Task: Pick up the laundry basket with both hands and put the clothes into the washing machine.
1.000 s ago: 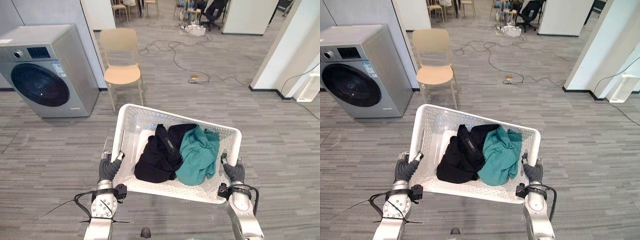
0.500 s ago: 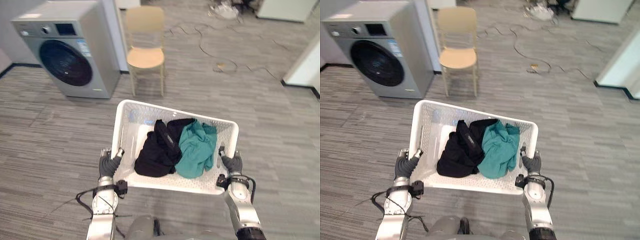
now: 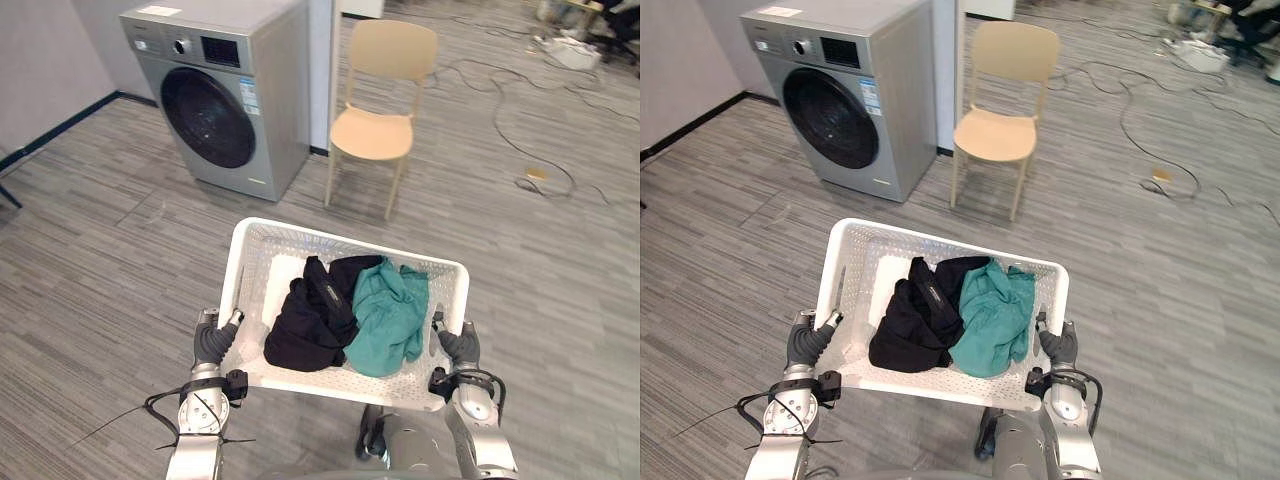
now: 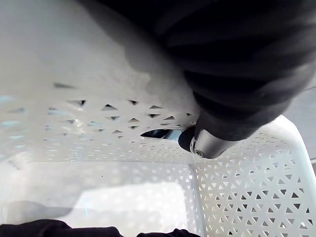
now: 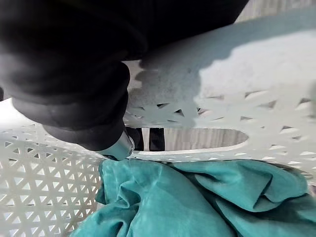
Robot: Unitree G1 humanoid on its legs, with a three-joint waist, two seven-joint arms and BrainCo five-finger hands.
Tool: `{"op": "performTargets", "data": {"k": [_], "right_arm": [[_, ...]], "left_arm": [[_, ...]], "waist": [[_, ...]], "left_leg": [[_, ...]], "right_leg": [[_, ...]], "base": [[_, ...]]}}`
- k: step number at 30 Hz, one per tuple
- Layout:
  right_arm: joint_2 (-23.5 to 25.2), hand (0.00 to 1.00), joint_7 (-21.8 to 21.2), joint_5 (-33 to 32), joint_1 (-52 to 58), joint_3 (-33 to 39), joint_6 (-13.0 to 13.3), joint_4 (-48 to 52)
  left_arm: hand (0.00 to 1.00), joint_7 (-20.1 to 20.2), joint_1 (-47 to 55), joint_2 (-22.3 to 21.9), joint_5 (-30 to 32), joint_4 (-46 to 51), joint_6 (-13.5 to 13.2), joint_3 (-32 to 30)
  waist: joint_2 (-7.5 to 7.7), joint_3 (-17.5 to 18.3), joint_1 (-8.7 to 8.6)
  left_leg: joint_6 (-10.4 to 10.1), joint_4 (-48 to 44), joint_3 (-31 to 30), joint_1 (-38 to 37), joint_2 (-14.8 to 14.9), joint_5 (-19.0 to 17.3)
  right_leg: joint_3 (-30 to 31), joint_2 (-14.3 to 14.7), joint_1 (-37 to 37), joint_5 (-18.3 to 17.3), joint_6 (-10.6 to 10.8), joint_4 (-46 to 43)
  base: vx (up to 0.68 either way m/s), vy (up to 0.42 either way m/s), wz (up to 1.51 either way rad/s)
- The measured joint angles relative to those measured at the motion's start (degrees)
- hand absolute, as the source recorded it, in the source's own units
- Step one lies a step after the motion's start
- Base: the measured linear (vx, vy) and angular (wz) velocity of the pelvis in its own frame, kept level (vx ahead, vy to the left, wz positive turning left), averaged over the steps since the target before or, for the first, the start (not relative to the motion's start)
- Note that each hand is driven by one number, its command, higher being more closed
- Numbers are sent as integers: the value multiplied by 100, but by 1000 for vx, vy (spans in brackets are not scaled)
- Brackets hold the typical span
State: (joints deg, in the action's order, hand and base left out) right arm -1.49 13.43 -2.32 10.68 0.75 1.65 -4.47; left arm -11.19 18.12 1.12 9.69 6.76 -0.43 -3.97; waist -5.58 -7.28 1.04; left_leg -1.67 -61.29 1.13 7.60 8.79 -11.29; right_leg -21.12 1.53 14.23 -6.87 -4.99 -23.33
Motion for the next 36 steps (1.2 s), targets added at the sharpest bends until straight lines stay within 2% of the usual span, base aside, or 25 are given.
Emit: {"op": "performTargets", "data": {"k": [1, 2, 4, 5, 6, 8, 9, 10, 11, 12, 13, 14, 15, 16, 18, 22, 25, 28, 29, 30, 31, 32, 33, 34, 36], "right_arm": [[-29, 100, 0, 4, 3, -146, -35, 173], [28, 100, 33, 3, 30, -112, -35, 236], [47, 100, 40, 3, 14, -78, -36, 266], [34, 100, 43, 3, -2, -76, -34, 315], [27, 100, 45, 2, -32, -75, -34, 316], [-9, 100, 38, -6, -261, -87, -21, 248], [-33, 100, 25, -18, -409, -84, 18, 166], [-47, 100, 24, -26, -439, -81, 30, 144], [-28, 100, 21, -31, -422, -79, 34, 132], [130, 100, 20, -23, -358, -46, 29, 120], [179, 100, 17, -13, -318, -27, 30, 128], [224, 100, 9, 1, -253, 15, 32, 125], [260, 100, -16, 19, -241, 18, 29, 55], [345, 100, -37, 26, -267, -38, 23, -125], [367, 100, -43, 25, -298, -126, 24, -189], [354, 100, -110, 26, -618, -105, 28, -191], [364, 100, -110, 26, -693, -129, 23, -366], [328, 100, -105, 64, -499, -225, -54, -423], [308, 100, -108, 72, -401, -258, -49, -327], [164, 100, -111, 69, -357, -305, -34, -259], [83, 100, -114, 69, -384, -326, -41, -262], [48, 100, -124, 71, -390, -375, -57, -269], [126, 100, -113, 69, -366, -392, -53, -286], [118, 100, -106, 69, -405, -282, -53, -293], [79, 100, -107, 65, -429, -204, -52, -304]], "left_arm": [[100, -2, 86, -59, -38, 0, 7, -88], [100, 6, 77, -28, -53, 65, -7, -112], [100, 58, 78, -28, -58, 117, -20, -118], [100, 111, 80, -43, -65, 198, -24, -136], [100, 114, 80, -48, -65, 217, -45, -141], [100, 117, 79, -61, -146, 241, -127, -210], [100, 117, 79, -107, -233, 284, -144, -239], [100, 117, 79, -132, -234, 307, -145, -240], [100, 114, 89, -111, -231, 326, -143, -234], [100, 109, 25, -6, -229, 269, -107, -211], [100, 109, 19, 13, -227, 267, -90, -221], [100, 111, 33, 82, -225, 267, -87, -216], [100, 108, 84, 160, -226, 267, -60, -183], [100, 107, 109, 194, -222, 266, 21, -257], [100, 105, 128, 255, -216, 273, 27, -324], [100, 86, 105, 239, -235, 415, -67, -463], [100, 86, 73, 236, -234, 257, -95, -569], [100, 86, 144, 160, -213, 13, -56, -580], [100, 83, 239, 103, -204, 53, -83, -567], [100, 81, 302, -99, -202, 52, -93, -554], [100, 81, 350, -173, -201, 41, -84, -577], [100, 79, 372, -202, -223, -64, -61, -646], [100, 89, 324, -172, -222, -85, -66, -667], [100, 97, 275, -160, -216, -85, -70, -562], [100, 120, 228, -209, -215, -86, -71, -521]], "waist": [[-4, -3, 204], [34, -28, 273], [219, -133, 322], [323, -191, 427], [323, -193, 448], [397, -230, 484], [415, -230, 563], [397, -214, 632], [417, -169, 716], [630, -133, 655], [659, -133, 589], [723, -152, 605], [818, -234, 606], [812, -265, 587], [721, -319, 560], [709, -316, 562], [734, -298, 490], [549, -213, 427], [520, -174, 313], [163, -143, 319], [100, -105, 399], [77, -82, 520], [158, -78, 585], [194, -86, 585], [261, -122, 582]], "left_leg": [[17, -899, 107, 401, 388, 483], [109, -1483, 52, 880, 566, 395], [222, -1475, 72, 1238, 605, 106], [152, -894, 157, 1528, 590, -232], [128, -510, 147, 1643, 564, -324], [-70, 1570, -172, 1847, 338, -308], [-331, 2864, -462, 1765, 156, -60], [-400, 3402, -582, 1714, 148, 134], [-462, 3390, -551, 1655, 91, 827], [-247, 2840, -481, 1742, -107, 367], [-178, 2660, -437, 1739, -161, 188], [-70, 2464, -297, 1612, -230, -90], [100, 2306, -83, 1278, -337, -401], [267, 2250, 92, 809, -341, -712], [330, 2480, 207, 342, -320, -820], [129, 3036, 346, -188, -176, -1008], [-174, 3130, 347, -539, -152, -1311], [-399, 3284, 342, -1255, 131, -1569], [-461, 2120, 61, -880, 324, -1466], [0, 571, -269, -223, 673, -946], [180, 52, -273, 14, 843, -458], [303, -455, -219, 312, 1059, 802], [345, -871, -246, 616, 1128, 1065], [257, -1063, -223, 912, 1124, 634], [132, -809, -65, 1044, 1120, 263]], "right_leg": [[253, 272, -266, -127, -89, 103], [380, 440, -623, -198, -124, 361], [668, 450, -1198, -204, -106, 834], [919, 391, -1658, -199, -98, 1177], [999, 379, -1811, -199, -98, 1276], [1202, 189, -2184, -240, -29, 1477], [1270, 72, -2308, -385, 215, 1463], [1348, 11, -2403, -509, 410, 1448], [1480, -107, -2573, -939, 774, 1293], [1449, -438, -2412, -1223, 863, 565], [1390, -562, -2191, -1233, 881, -38], [1344, -796, -1744, -1099, 858, -1173], [1351, -1165, -1251, -612, 846, -2628], [1256, -1348, -812, -622, 842, -3806], [841, -1390, -517, -739, 702, -4000], [176, -1127, 320, -801, 680, -1855], [209, -1040, 441, 124, 1030, 885], [328, -895, 244, 338, 719, 412], [181, -788, 79, 445, 656, 132], [42, -522, -19, 290, 487, -157], [100, -366, -108, 150, 397, -228], [223, -165, -308, 42, 323, -121], [245, -102, -554, 50, 311, 191], [267, -53, -779, 80, 266, 499], [332, -27, -1152, 89, 259, 887]], "base": [[745, -80, -117], [721, -66, -89], [735, -15, -48], [631, 21, -66], [702, 161, -72], [553, 244, -73], [408, 239, -88], [513, 327, -102], [521, 345, -65], [656, 394, -32], [554, 326, -3], [563, 323, -22], [618, 351, -45], [605, 319, -42], [393, 180, -25], [355, 80, -21], [429, -40, 2], [493, -189, 38], [567, -269, 46], [533, -262, 25], [482, -236, -42], [526, -183, -66], [719, -273, -53], [611, -243, -13], [454, -143, -6]]}}
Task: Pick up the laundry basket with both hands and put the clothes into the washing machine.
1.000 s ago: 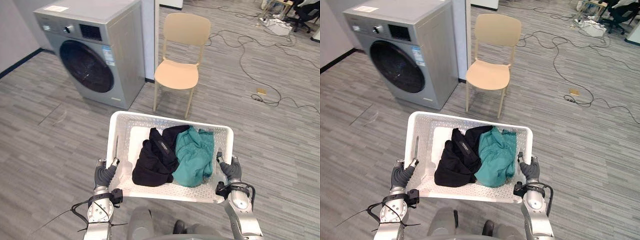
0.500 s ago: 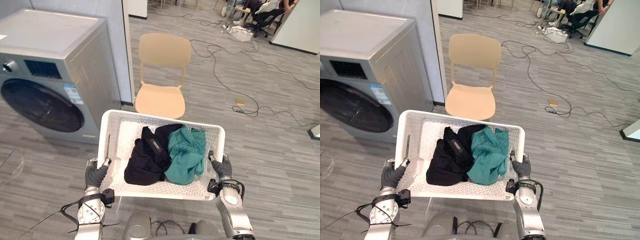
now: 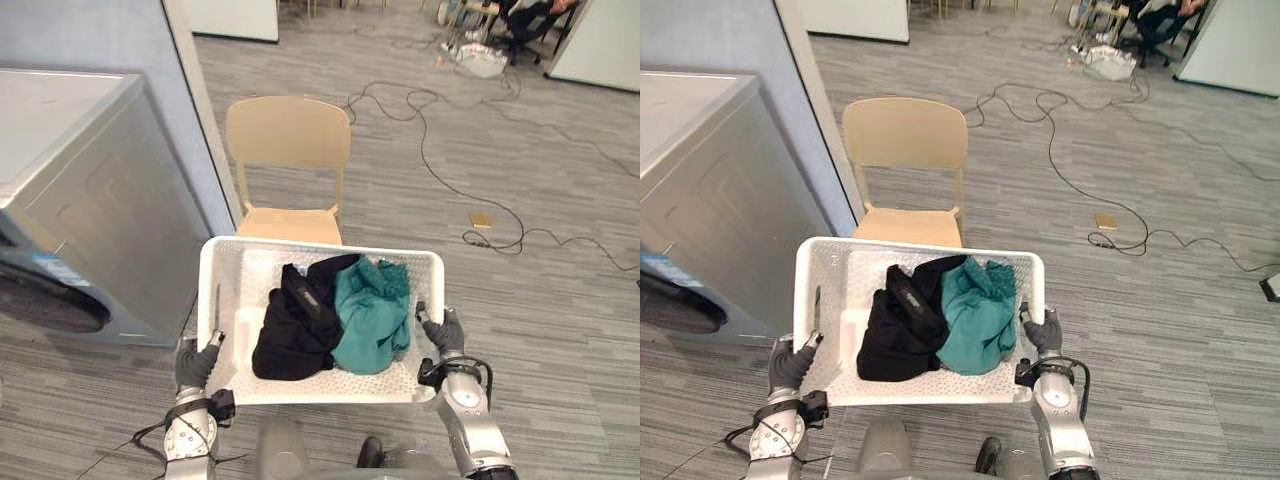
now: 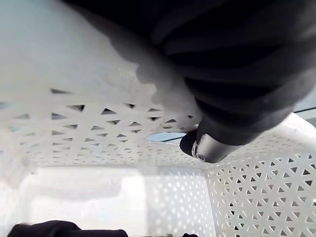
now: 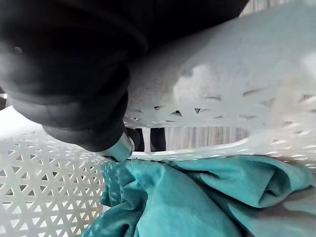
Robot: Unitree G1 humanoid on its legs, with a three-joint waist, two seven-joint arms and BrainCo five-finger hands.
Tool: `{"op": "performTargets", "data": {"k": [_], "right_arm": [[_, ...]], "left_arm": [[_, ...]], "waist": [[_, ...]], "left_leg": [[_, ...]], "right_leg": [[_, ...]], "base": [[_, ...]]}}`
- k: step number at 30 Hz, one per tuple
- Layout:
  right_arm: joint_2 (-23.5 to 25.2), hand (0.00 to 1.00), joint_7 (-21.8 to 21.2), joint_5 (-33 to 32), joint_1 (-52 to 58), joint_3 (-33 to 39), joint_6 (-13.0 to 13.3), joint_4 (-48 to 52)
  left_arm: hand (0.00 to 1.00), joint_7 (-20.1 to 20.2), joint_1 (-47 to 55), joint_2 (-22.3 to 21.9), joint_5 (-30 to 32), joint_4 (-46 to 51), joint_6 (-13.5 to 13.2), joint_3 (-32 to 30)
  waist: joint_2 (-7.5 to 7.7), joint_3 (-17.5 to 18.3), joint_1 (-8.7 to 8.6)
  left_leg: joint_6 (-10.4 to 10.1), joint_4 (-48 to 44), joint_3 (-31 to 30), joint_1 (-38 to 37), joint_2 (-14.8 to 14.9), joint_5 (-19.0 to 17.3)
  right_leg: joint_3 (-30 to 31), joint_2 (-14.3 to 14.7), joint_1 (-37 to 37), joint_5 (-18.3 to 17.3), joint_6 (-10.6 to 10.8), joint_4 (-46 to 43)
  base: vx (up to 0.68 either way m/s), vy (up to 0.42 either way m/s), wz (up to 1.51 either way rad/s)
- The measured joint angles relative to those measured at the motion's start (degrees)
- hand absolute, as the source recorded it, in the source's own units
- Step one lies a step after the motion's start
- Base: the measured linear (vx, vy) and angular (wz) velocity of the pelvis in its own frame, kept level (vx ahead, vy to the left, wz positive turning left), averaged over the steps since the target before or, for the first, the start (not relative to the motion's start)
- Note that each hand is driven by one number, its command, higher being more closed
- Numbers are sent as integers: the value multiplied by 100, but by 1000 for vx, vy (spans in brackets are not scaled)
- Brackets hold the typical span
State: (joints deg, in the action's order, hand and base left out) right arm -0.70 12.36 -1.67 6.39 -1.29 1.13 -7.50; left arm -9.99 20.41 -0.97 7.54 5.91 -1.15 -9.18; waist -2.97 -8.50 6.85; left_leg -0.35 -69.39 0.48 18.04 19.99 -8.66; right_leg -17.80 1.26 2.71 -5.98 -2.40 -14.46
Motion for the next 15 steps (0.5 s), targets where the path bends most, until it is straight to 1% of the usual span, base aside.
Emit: {"op": "performTargets", "data": {"k": [1, 2, 3, 4, 5, 6, 7, 8, 9, 10, 11, 12, 13, 14, 15], "right_arm": [[11, 100, 4, -1, -3, 1, 11, -5], [10, 100, 4, -1, -5, 2, 29, -6], [11, 100, 1, -1, -30, 14, 53, -6], [11, 100, -2, 0, -84, 38, 55, -18], [11, 100, -2, 0, -120, 45, 56, -32], [12, 100, -9, 1, -188, 53, 58, -64], [8, 100, -9, 1, -189, 54, 65, -64], [8, 100, -9, 1, -192, 55, 76, -64], [114, 100, 4, -1, -258, 80, 93, -197], [269, 100, 14, 1, -303, 74, 94, -237], [300, 100, 12, 3, -354, 65, 94, -237], [310, 100, 6, 13, -454, 26, 91, -239], [310, 100, -1, 29, -474, 23, 91, -238], [287, 100, 0, 62, -493, 41, 93, -237], [254, 100, -1, 136, -521, 47, 92, -237]], "left_arm": [[100, 0, -17, 3, 1, -1, 1, -4], [100, 0, -28, 12, 1, -1, -1, -4], [100, 0, -56, 11, 1, 0, -5, -7], [100, -1, -101, 13, 0, -1, -10, -7], [100, -2, -125, 14, 0, 0, -12, -12], [100, -5, -134, 15, -1, 0, -26, -28], [100, -12, -133, 10, -1, 1, -39, -30], [100, -14, -133, 10, -1, 4, -47, -37], [100, -34, -211, 104, -2, -31, -52, -105], [100, -49, -358, 246, 4, -99, -36, -224], [100, -51, -412, 261, 4, -117, -31, -271], [100, -106, -426, 260, 1, -110, -38, -328], [100, -136, -427, 258, 1, -110, -41, -328], [100, -140, -437, 243, 2, -108, -47, -318], [100, -139, -436, 200, 8, -109, -42, -319]], "waist": [[70, -31, -4], [95, -36, -5], [124, -43, -2], [163, -62, 5], [200, -84, 12], [269, -114, 23], [261, -108, 29], [230, -95, 34], [396, -111, 43], [543, -72, 36], [572, -69, 40], [553, -81, 63], [555, -79, 68], [493, -88, 63], [380, -132, 67]], "left_leg": [[-213, 523, 167, -20, 7, -283], [-307, 899, 239, -22, 7, -375], [-385, 1742, 360, -18, -7, -450], [-400, 2581, 425, 33, -77, -440], [-422, 2991, 417, 57, -155, -423], [-589, 3811, 346, 91, -366, -270], [-637, 4554, 192, 75, -546, 114], [-635, 4896, 98, 6, -615, 540], [-448, 4829, 126, -1, -792, 1015], [-331, 4731, 143, 46, -939, 843], [-298, 4585, 165, 109, -948, 728], [-240, 4282, 206, 160, -987, 480], [-193, 4172, 242, 158, -1031, 368], [-112, 3992, 267, 152, -1096, 100], [-89, 3885, 325, 97, -1108, -110]], "right_leg": [[55, -7, -310, 3, 4, 250], [54, -15, -450, 3, 4, 344], [54, -21, -675, 2, 4, 495], [51, -59, -849, 2, 5, 593], [45, -103, -918, 0, 8, 615], [37, -222, -1038, -4, 19, 644], [41, -298, -1180, -16, 174, 682], [61, -318, -1258, -51, 381, 693], [118, -468, -1396, -209, 651, 760], [104, -663, -1404, -142, 775, 820], [89, -702, -1403, -51, 910, 826], [96, -775, -1424, 44, 1016, 793], [86, -844, -1434, 44, 1017, 736], [69, -955, -1355, 42, 1015, 440], [92, -1084, -1063, 35, 1002, -279]], "base": [[400, -78, -4], [462, -37, 0], [420, 52, 4], [471, 139, 4], [422, 222, -1], [390, 286, -6], [318, 276, -11], [308, 295, -17], [313, 269, -10], [302, 253, -6], [274, 256, -6], [184, 231, -12], [185, 285, -13], [133, 285, -10], [105, 286, -13]]}}
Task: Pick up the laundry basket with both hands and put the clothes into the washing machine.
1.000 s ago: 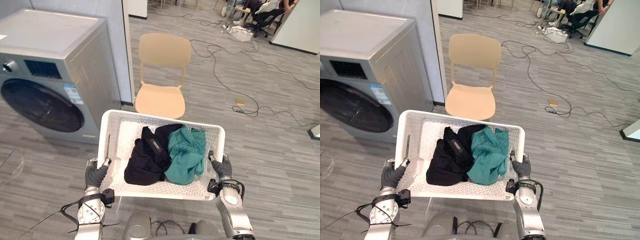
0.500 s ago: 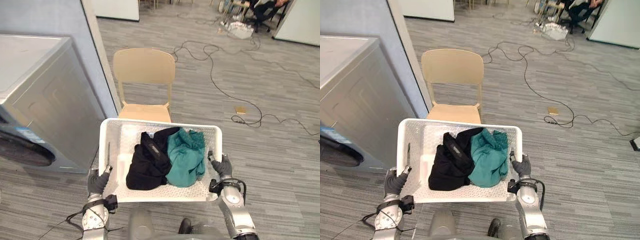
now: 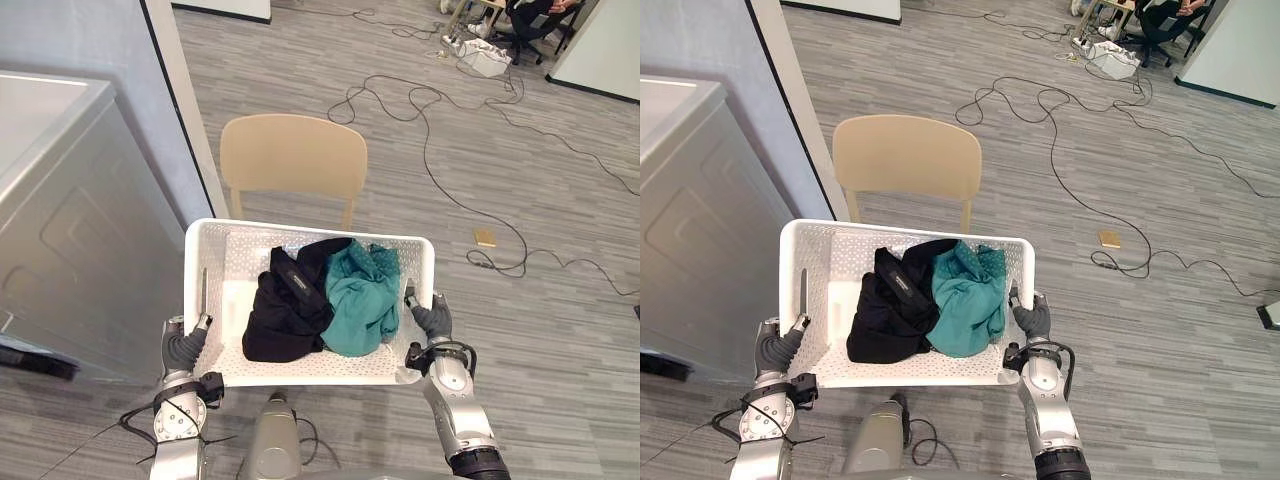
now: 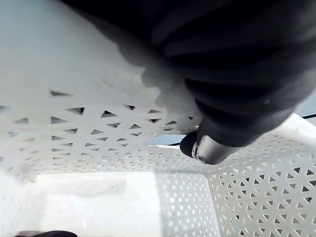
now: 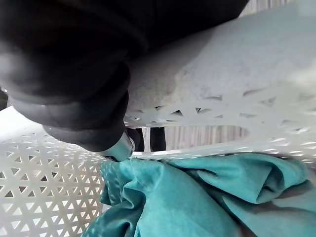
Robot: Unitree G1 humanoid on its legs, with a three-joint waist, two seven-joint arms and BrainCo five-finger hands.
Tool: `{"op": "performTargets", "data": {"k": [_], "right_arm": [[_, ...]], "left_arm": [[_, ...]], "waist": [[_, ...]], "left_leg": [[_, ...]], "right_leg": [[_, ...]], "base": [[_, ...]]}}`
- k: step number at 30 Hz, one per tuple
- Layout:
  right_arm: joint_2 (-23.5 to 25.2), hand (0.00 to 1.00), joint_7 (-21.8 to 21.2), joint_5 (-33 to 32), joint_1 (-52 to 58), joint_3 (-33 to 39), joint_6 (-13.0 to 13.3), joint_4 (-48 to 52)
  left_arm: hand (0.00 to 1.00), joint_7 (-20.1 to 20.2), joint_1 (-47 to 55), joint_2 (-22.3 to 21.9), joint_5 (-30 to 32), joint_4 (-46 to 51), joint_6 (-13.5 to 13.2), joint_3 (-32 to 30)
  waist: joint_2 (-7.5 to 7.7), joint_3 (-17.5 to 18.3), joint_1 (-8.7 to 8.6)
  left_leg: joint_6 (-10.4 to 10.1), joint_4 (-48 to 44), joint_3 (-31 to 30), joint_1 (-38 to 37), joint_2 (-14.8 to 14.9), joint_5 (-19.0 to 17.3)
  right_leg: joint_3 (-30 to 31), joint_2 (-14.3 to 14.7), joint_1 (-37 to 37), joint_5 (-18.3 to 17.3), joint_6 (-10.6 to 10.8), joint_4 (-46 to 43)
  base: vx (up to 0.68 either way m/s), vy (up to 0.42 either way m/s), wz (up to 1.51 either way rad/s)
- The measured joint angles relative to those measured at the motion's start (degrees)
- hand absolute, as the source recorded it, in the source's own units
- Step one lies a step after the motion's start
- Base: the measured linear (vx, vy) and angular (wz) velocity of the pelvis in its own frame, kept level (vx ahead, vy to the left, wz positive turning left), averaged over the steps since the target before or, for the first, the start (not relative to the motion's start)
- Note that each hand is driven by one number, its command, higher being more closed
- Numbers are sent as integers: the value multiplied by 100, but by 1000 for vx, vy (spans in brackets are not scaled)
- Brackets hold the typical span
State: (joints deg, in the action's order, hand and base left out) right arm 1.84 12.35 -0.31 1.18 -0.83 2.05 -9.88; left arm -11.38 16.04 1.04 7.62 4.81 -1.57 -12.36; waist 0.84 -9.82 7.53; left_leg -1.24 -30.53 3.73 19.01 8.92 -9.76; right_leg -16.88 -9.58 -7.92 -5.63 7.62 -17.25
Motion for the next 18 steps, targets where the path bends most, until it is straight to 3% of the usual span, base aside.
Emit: {"op": "performTargets", "data": {"k": [1, 3, 5, 8, 10, 14, 18], "right_arm": [[1, 100, 0, 44, -12, 6, -2, -1], [33, 100, -4, 94, -21, -12, -14, -51], [37, 100, -9, 115, -90, -88, -30, -176], [79, 100, -11, 240, -137, -140, -56, -244], [118, 100, -23, 266, -128, -140, -107, -244], [106, 100, -30, 265, -128, -158, -178, -245], [-28, 100, -10, 262, -497, -144, -264, -296]], "left_arm": [[100, 0, 2, 17, 1, 0, 5, 0], [100, 0, -28, 117, 5, -12, 35, -2], [100, 0, -69, 193, 30, -33, 95, -60], [100, 4, -65, 209, 22, -89, 126, -133], [100, 28, -70, 230, 17, -101, 135, -164], [100, 138, -88, 190, 14, -172, 173, -163], [100, 134, -515, 218, -63, -353, 249, -182]], "waist": [[-10, -14, -5], [-42, -58, -63], [-51, -90, -51], [-35, -107, -48], [153, -174, -41], [72, -309, -31], [172, -787, -25]], "left_leg": [[59, -2, 73, -39, -19, -45], [256, -52, 160, -156, -150, -196], [342, -30, 217, -325, -146, -254], [378, 27, 304, -427, -159, -253], [342, -89, 359, -341, -244, -320], [250, -227, 332, 57, -3, -350], [108, -256, 222, 501, 99, -234]], "right_leg": [[6, -128, 212, 3, -9, -470], [-5, -521, 915, 102, -265, -1913], [-94, -532, 1171, -189, -283, -2305], [-418, -250, 1259, -436, -250, -1612], [-491, -50, 1250, -312, -305, -719], [-503, 237, 1416, -276, -243, -308], [-569, 355, 1839, -229, -318, -298]], "base": [[98, 350, -19], [114, 299, -5], [125, 152, -2], [107, 52, 2], [74, -47, 0], [-14, -83, -18], [-45, -71, -7]]}}
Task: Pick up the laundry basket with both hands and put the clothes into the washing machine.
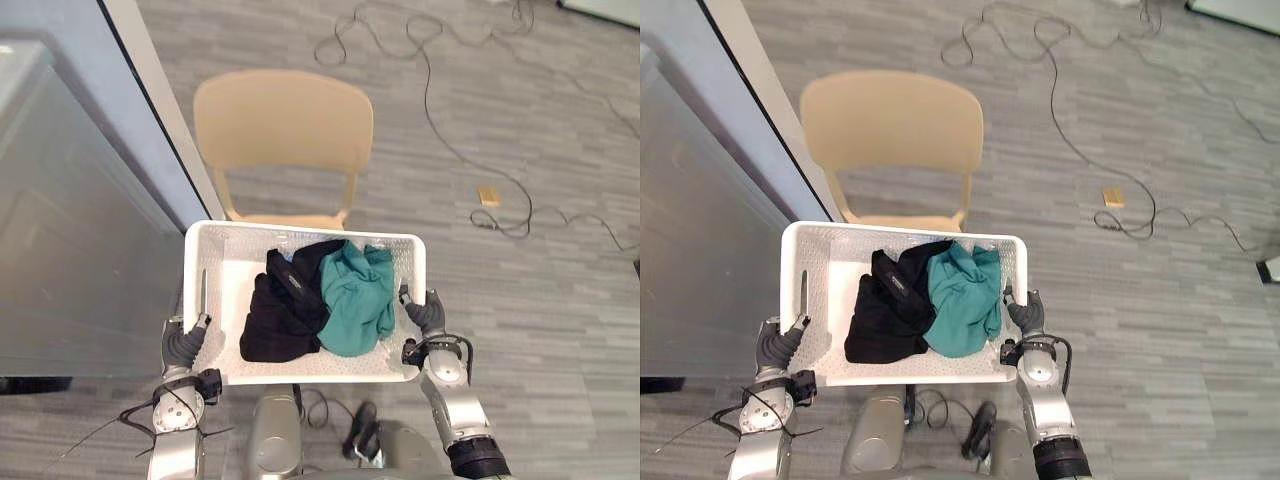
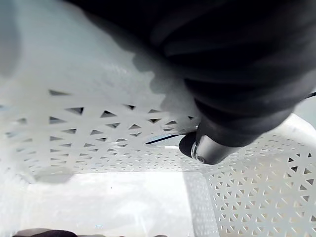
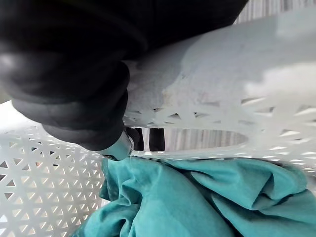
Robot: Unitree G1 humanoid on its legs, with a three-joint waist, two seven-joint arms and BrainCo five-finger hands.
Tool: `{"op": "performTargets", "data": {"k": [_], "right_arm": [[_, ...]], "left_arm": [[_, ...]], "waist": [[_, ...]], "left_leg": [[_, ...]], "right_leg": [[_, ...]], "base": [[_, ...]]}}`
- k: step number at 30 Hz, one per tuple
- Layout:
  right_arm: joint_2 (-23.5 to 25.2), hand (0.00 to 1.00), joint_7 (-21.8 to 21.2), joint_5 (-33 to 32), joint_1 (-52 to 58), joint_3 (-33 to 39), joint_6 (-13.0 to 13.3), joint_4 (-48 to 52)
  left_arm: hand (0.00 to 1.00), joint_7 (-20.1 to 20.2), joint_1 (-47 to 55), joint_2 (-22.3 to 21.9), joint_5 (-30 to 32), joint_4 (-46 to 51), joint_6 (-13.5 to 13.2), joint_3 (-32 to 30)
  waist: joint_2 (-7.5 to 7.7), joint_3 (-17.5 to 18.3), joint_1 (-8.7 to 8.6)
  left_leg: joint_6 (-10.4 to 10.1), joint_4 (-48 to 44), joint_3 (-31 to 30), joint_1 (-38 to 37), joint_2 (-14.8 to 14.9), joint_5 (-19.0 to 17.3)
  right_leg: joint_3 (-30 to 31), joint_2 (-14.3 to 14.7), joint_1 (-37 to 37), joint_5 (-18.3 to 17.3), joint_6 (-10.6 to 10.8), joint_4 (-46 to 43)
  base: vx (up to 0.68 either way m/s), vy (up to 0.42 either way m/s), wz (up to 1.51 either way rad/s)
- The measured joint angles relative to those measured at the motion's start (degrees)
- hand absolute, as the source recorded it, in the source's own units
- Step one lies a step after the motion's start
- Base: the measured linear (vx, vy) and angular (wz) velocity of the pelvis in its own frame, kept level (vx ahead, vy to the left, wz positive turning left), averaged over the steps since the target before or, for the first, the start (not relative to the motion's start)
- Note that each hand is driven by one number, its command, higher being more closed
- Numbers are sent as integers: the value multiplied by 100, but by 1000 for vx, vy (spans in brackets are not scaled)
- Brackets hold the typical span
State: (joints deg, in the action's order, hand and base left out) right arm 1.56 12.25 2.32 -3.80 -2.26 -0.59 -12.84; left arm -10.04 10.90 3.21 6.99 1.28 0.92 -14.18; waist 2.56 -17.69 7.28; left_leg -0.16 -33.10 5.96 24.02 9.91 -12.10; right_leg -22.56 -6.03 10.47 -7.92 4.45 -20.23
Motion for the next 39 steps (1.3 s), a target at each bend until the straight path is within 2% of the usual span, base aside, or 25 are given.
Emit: {"op": "performTargets", "data": {"k": [4, 7, 15, 16, 20, 23, 24, 25, 29, 31, 33, 39], "right_arm": [[-218, 100, 49, -7, -1044, 251, 1, -319], [-353, 100, 256, -80, -2033, 408, 6, -784], [-544, 100, 479, -337, -3188, 445, 4, -921], [-558, 100, 517, -416, -3399, 449, 4, -984], [-598, 100, 580, -466, -3910, 461, 0, -1050], [-635, 100, 619, -506, -4040, 453, -47, -1050], [-636, 0, 620, -507, -4061, 445, -93, -1050], [-636, 0, 619, -508, -4083, 437, -123, -1050], [-632, 0, 422, -686, -4053, 406, -225, -1050], [-626, 0, 310, -751, -4047, 349, -234, -1051], [-584, 0, 239, -794, -4045, 347, -235, -1050], [-467, 0, 130, -889, -3932, 341, -240, -1026]], "left_arm": [[100, -31, -1012, 244, -256, -333, 14, 2], [100, -242, -2108, 643, -413, -876, 22, -3], [100, -367, -3554, 1273, -471, -1265, 145, -59], [100, -381, -3716, 1341, -482, -1264, 146, -93], [100, -382, -4155, 1412, -593, -1265, 243, -243], [100, -382, -4236, 1428, -642, -1265, 293, -276], [100, -382, -4260, 1428, -641, -1265, 355, -303], [0, -381, -4284, 1426, -640, -1265, 410, -346], [0, -411, -4398, 1418, -636, -1265, 625, -553], [0, -568, -4537, 1404, -635, -1267, 800, -772], [0, -676, -4624, 1396, -647, -1267, 887, -891], [0, -898, -4953, 1405, -743, -1266, 1018, -1184]], "waist": [[9, -462, 45], [21, -657, 158], [14, -1039, 301], [18, -1083, 312], [14, -1202, 312], [13, -1202, 329], [14, -1202, 327], [14, -1202, 326], [14, -1202, 310], [15, -1203, 313], [15, -1203, 307], [16, -1203, 311]], "left_leg": [[-18, 111, -110, 412, -19, 267], [-40, 323, -165, 645, -15, 521], [-114, 296, -280, 1027, 141, 586], [-118, 274, -281, 1113, 182, 590], [-119, 203, -331, 1314, 247, 591], [-120, 210, -344, 1367, 304, 591], [-120, 221, -345, 1375, 312, 591], [-121, 226, -345, 1396, 319, 591], [-138, 245, -364, 1446, 345, 602], [-178, 299, -370, 1456, 391, 626], [-196, 310, -395, 1455, 401, 638], [-251, 334, -486, 1431, 416, 671]], "right_leg": [[-127, -7, 418, 75, -103, -71], [-262, 9, 709, 287, -141, -43], [-310, 202, 1011, 390, -265, 48], [-319, 238, 1091, 433, -332, 47], [-361, 305, 1216, 442, -344, 79], [-392, 376, 1236, 516, -445, 167], [-395, 391, 1235, 520, -446, 198], [-402, 407, 1237, 522, -443, 243], [-416, 450, 1270, 544, -456, 286], [-422, 523, 1262, 644, -541, 405], [-438, 551, 1227, 645, -539, 456], [-533, 613, 1120, 653, -551, 551]], "base": [[-59, -52, 10], [-34, -87, 10], [-12, -62, -4], [-20, -65, -5], [5, -49, -2], [31, -41, -2], [40, -45, -3], [33, -39, -2], [28, -38, -1], [17, -32, -6], [19, -38, 1], [13, -33, 7]]}}
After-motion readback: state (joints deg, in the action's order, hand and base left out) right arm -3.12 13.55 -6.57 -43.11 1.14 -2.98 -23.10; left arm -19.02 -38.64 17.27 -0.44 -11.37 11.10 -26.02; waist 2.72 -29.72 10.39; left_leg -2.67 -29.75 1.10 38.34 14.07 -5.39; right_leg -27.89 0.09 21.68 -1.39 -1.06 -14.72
